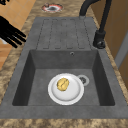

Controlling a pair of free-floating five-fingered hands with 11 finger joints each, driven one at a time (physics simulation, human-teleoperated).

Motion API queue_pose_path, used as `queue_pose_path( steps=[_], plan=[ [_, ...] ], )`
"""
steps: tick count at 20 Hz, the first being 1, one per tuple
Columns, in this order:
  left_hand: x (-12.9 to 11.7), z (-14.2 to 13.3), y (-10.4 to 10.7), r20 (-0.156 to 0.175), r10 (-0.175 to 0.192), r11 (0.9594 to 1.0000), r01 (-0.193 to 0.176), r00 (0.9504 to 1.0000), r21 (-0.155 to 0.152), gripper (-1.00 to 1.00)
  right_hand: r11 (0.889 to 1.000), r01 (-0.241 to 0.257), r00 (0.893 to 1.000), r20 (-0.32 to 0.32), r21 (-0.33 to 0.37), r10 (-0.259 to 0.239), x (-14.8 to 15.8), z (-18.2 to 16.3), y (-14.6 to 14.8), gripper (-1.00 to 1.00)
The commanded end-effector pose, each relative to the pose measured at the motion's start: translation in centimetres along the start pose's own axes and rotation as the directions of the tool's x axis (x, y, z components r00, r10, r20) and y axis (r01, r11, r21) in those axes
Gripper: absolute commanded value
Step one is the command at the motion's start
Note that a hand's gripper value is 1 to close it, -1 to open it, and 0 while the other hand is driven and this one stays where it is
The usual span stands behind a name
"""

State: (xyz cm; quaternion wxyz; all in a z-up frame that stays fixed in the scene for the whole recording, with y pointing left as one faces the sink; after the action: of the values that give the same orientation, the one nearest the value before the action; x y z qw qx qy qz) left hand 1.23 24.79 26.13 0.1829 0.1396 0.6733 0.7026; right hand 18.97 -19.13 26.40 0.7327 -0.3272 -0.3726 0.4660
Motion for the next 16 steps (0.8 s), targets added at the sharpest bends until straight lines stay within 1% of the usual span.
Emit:
queue_pose_path(
  steps=[1,4,7,12,13,16],
  plan=[
    [0.0,0.0,0.0,0.0,0.0,1.0,0.0,1.0,0.0,0.0,0.999,-0.035,0.999,0.022,-0.011,0.035,-0.3,3.4,-0.7,-1.0],
    [0.0,0.0,0.0,0.0,0.0,1.0,0.0,1.0,0.0,0.0,1.0,-0.027,0.999,0.024,-0.003,0.027,-0.6,5.9,-0.8,-1.0],
    [0.0,0.0,0.0,0.0,0.0,1.0,0.0,1.0,0.0,0.0,1.0,-0.018,1.0,0.021,-0.002,0.018,-1.1,8.3,-0.3,-1.0],
    [0.0,0.0,0.0,0.0,0.0,1.0,0.0,1.0,0.0,0.0,1.0,-0.019,0.999,0.029,-0.003,0.02,-1.9,12.1,0.2,-1.0],
    [0.0,0.0,0.0,0.0,0.0,1.0,0.0,1.0,0.0,0.0,1.0,-0.028,0.999,0.032,-0.006,0.028,-2.0,12.7,0.1,-1.0],
    [0.0,0.0,0.0,0.0,0.0,1.0,0.0,1.0,0.0,0.0,1.0,-0.031,0.999,0.038,-0.005,0.031,-2.5,14.9,0.4,-1.0]
  ],
)
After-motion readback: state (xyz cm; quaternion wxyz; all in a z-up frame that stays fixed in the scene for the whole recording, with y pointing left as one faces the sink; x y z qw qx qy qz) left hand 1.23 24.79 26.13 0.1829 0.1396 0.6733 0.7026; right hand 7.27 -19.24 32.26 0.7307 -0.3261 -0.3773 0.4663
